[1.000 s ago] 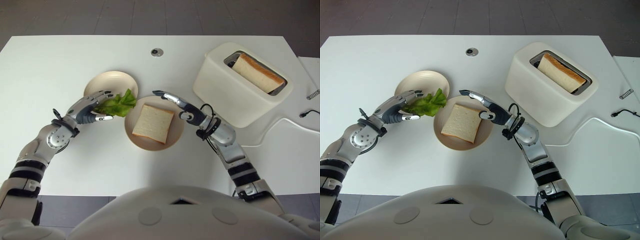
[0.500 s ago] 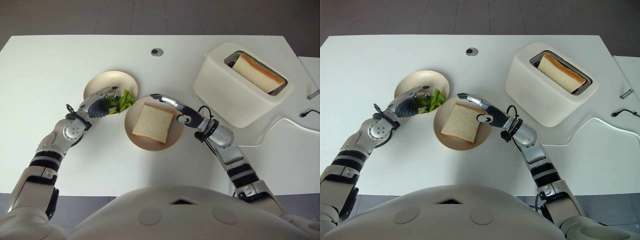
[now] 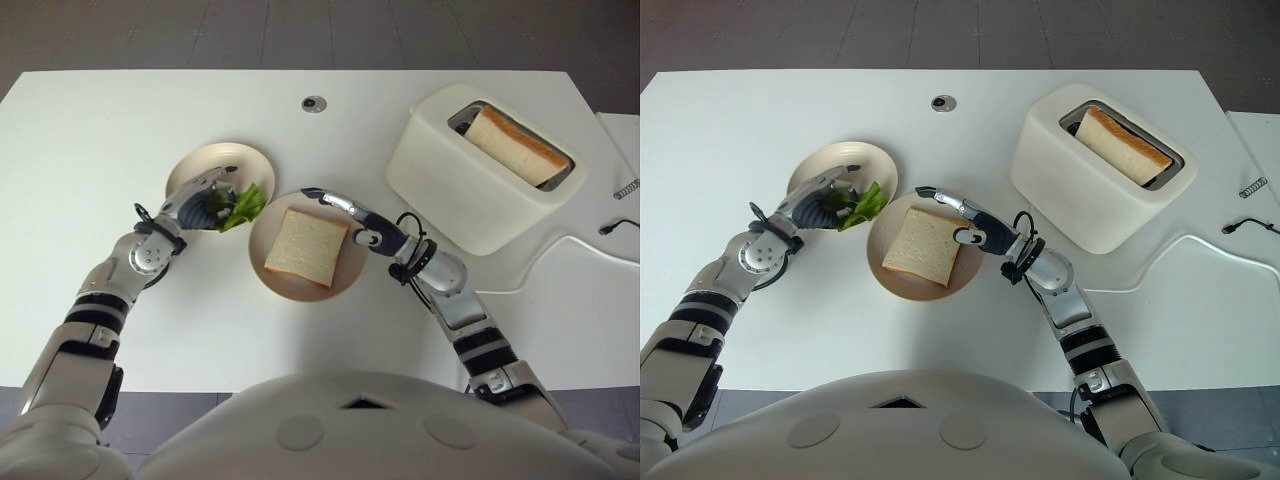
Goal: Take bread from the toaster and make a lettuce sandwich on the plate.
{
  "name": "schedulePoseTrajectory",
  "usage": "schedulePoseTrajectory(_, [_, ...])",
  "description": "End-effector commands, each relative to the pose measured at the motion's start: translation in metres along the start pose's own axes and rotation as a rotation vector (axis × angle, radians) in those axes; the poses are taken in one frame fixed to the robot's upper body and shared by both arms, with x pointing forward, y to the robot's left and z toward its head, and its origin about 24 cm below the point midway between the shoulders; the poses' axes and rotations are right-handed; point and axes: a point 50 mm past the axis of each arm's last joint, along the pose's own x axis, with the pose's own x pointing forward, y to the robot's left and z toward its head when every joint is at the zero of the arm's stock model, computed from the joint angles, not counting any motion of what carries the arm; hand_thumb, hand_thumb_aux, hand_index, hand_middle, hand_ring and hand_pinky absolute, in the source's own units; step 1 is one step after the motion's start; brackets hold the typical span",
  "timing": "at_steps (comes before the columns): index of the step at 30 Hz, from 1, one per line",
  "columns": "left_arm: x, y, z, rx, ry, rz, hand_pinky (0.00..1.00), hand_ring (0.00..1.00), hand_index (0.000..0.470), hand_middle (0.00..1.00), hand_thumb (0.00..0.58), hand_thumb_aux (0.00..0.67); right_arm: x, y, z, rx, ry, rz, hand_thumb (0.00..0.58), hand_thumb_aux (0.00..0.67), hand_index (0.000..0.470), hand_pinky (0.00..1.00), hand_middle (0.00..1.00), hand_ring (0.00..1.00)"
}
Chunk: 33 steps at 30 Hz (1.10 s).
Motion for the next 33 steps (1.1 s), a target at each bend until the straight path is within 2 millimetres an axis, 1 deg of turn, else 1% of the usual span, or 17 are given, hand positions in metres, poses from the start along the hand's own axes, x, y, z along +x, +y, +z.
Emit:
schedulePoseTrajectory(1, [0.0, 0.01, 0.009, -0.065, -0.057, 0.069, 0.0, 0.0, 0.47, 0.0, 0.58, 0.67, 0.001, -0.001, -0.002, -0.007, 0.008, -0.001, 0.0, 0.0, 0.0, 0.0, 0.0, 0.0])
schedulePoseTrajectory(3, [-0.002, 0.018, 0.015, -0.095, -0.109, 0.121, 0.0, 0.0, 0.47, 0.0, 0.58, 0.67, 0.001, -0.001, -0.002, -0.007, 0.008, -0.002, 0.0, 0.0, 0.0, 0.0, 0.0, 0.0])
schedulePoseTrajectory(5, [-0.005, 0.022, 0.02, -0.128, -0.155, 0.145, 0.0, 0.0, 0.47, 0.0, 0.58, 0.67, 0.0, -0.002, -0.002, -0.007, 0.006, -0.007, 0.0, 0.0, 0.0, 0.0, 0.0, 0.0])
schedulePoseTrajectory(10, [-0.01, 0.021, 0.027, -0.179, -0.225, 0.126, 0.0, 0.0, 0.47, 0.0, 0.58, 0.67, -0.002, -0.007, 0.0, -0.012, 0.0, -0.023, 0.0, 0.0, 0.0, 0.0, 0.0, 0.0])
schedulePoseTrajectory(19, [-0.016, 0.014, 0.058, -0.236, -0.425, 0.062, 0.0, 0.0, 0.47, 0.0, 0.58, 0.67, -0.002, -0.017, 0.008, -0.002, -0.039, -0.084, 0.0, 0.0, 0.0, 0.0, 0.0, 0.0])
schedulePoseTrajectory(23, [-0.014, 0.0, 0.066, -0.223, -0.455, -0.027, 0.0, 0.0, 0.47, 0.0, 0.58, 0.67, -0.002, -0.016, 0.007, 0.001, -0.035, -0.09, 0.0, 0.0, 0.0, 0.0, 0.0, 0.0])
schedulePoseTrajectory(27, [-0.001, -0.02, 0.072, -0.177, -0.433, -0.119, 0.0, 0.0, 0.47, 0.0, 0.58, 0.67, -0.001, -0.013, 0.007, 0.003, -0.035, -0.08, 0.0, 0.0, 0.0, 0.0, 0.0, 0.0])
schedulePoseTrajectory(30, [0.007, -0.03, 0.073, -0.136, -0.408, -0.159, 0.0, 0.0, 0.47, 0.0, 0.58, 0.67, -0.002, -0.011, 0.008, 0.004, -0.035, -0.074, 0.0, 0.0, 0.0, 0.0, 0.0, 0.0])
schedulePoseTrajectory(33, [0.01, -0.036, 0.079, -0.137, -0.423, -0.162, 0.0, 0.0, 0.47, 0.0, 0.58, 0.67, -0.002, -0.011, 0.008, 0.005, -0.034, -0.074, 0.0, 0.0, 0.0, 0.0, 0.0, 0.0])
